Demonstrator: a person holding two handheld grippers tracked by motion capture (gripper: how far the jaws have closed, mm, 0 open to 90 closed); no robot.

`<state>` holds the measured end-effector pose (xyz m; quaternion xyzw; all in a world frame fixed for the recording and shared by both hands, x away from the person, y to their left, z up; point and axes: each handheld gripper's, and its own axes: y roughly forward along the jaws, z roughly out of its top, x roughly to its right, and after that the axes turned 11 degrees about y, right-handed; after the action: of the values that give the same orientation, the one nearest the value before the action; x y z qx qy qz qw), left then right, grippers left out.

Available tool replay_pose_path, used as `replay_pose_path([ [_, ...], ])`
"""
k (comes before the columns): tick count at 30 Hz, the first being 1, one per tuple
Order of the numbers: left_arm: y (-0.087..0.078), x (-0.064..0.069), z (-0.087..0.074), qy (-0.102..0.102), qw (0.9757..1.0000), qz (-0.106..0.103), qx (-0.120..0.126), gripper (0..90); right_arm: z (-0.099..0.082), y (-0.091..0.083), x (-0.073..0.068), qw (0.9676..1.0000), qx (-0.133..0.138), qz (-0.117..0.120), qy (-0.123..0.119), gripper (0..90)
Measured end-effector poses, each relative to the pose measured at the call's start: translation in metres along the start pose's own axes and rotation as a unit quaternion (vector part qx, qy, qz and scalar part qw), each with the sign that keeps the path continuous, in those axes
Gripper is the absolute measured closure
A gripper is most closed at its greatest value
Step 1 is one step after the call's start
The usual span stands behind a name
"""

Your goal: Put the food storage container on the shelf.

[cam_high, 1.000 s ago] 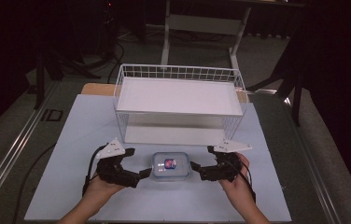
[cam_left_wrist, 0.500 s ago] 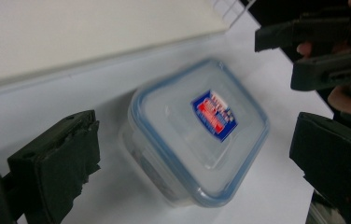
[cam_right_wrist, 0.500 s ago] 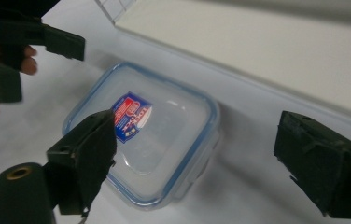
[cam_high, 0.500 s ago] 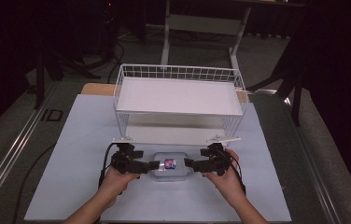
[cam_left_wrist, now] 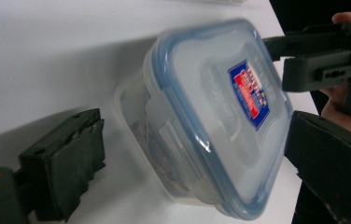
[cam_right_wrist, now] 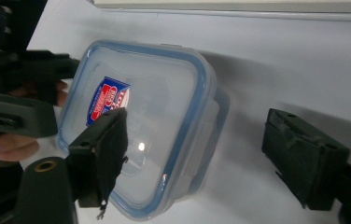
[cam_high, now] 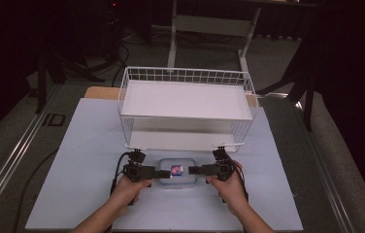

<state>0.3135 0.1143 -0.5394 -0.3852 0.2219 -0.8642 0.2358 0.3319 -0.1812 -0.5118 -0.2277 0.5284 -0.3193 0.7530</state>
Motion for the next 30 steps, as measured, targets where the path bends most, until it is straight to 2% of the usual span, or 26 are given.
replay_pose_path([
  [1,0.001,0.001,0.000,0.003,1.0000,0.002,0.003,10.1,0.000,0.001,0.000,1.0000,-0.004,0.004,0.007,27.7],
  [4,0.001,0.000,0.001,-0.008,0.9999,0.011,0.004,15.8,-0.001,0.005,0.000,0.9997,-0.015,0.008,0.018,30.5],
  [7,0.001,0.000,0.002,-0.020,0.9997,0.011,0.002,18.3,0.001,0.007,0.003,0.9983,-0.025,0.034,0.039,39.7],
  [8,0.002,0.000,0.002,-0.025,0.9997,0.000,0.000,19.8,0.001,0.007,0.003,0.9976,-0.030,0.043,0.045,42.3],
  [9,0.003,0.002,0.002,-0.026,0.9996,0.003,-0.004,22.7,0.002,0.007,0.003,0.9974,-0.034,0.042,0.048,42.6],
  [13,0.001,0.004,0.004,-0.044,0.9989,0.006,-0.015,24.3,0.003,0.008,0.004,0.9960,-0.045,0.043,0.064,42.6],
  [16,-0.004,0.006,0.004,-0.044,0.9989,0.009,-0.015,33.2,0.003,0.008,0.002,0.9959,-0.049,0.040,0.065,42.8],
  [19,-0.008,0.011,0.004,-0.035,0.9991,0.015,-0.018,39.0,0.001,0.007,0.003,0.9959,-0.049,0.041,0.064,43.0],
  [21,-0.008,0.012,0.004,-0.029,0.9992,0.017,-0.019,39.7,-0.001,0.005,0.000,0.9967,-0.046,0.037,0.056,43.0],
  [22,-0.010,0.012,0.003,-0.036,0.9991,0.016,-0.017,41.2,-0.002,0.004,-0.001,0.9971,-0.044,0.034,0.051,43.1],
  [25,-0.012,0.014,0.003,-0.030,0.9993,0.016,-0.017,43.3,-0.006,0.003,-0.003,0.9977,-0.033,0.032,0.050,43.7],
  [29,-0.014,0.019,0.002,-0.027,0.9993,0.023,-0.014,45.8,-0.012,0.000,-0.009,0.9989,-0.016,0.023,0.038,44.0],
  [30,-0.015,0.022,0.000,-0.021,0.9993,0.030,-0.011,46.0,-0.013,-0.001,-0.010,0.9990,-0.014,0.022,0.035,44.0],
])
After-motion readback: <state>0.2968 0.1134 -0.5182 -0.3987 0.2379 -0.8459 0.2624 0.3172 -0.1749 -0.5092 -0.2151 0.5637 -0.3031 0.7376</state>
